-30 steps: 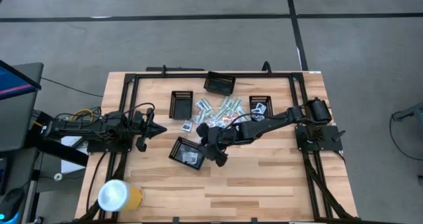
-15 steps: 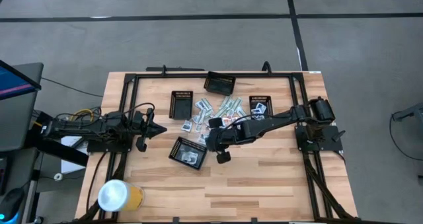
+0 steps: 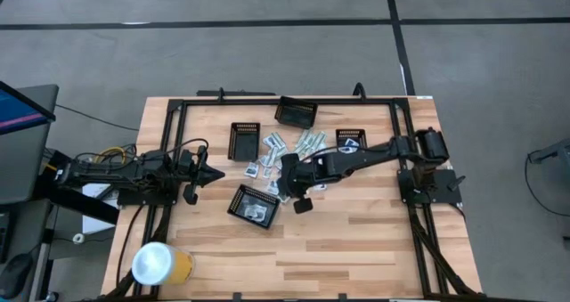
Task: Pick & Place First Aid Supplies
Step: Put the white towelette pack into the bottom black bin
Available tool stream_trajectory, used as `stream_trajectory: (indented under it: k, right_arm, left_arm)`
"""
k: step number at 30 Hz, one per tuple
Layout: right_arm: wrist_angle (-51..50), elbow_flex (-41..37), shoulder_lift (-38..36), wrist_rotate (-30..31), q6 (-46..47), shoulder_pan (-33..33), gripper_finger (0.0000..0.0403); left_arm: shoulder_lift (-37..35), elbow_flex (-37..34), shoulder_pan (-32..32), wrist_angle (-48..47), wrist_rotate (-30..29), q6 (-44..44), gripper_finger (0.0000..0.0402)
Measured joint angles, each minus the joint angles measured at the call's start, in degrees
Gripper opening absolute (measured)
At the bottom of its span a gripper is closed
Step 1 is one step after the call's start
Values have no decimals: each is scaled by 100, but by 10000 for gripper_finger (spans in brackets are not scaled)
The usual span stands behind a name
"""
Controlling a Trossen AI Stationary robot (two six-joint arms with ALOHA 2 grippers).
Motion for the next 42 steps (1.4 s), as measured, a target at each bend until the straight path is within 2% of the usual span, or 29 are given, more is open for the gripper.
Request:
stream_trajectory:
  k: [10, 19, 24, 42]
  right_arm:
    - [144, -10, 371, -694, -120, -243, 69]
    - [-128, -11, 393, -715, -75, -338, 69]
    - [-191, -11, 393, -1019, -6, -460, 69]
    - [73, -16, 588, -842, -36, -293, 69]
  left_arm:
    - [-2, 2, 0, 4, 0, 1, 8]
    - [0, 1, 0, 30, 0, 0, 8]
    - [0, 2, 0, 39, 0, 0, 8]
    - [0, 1, 0, 42, 0, 1, 8]
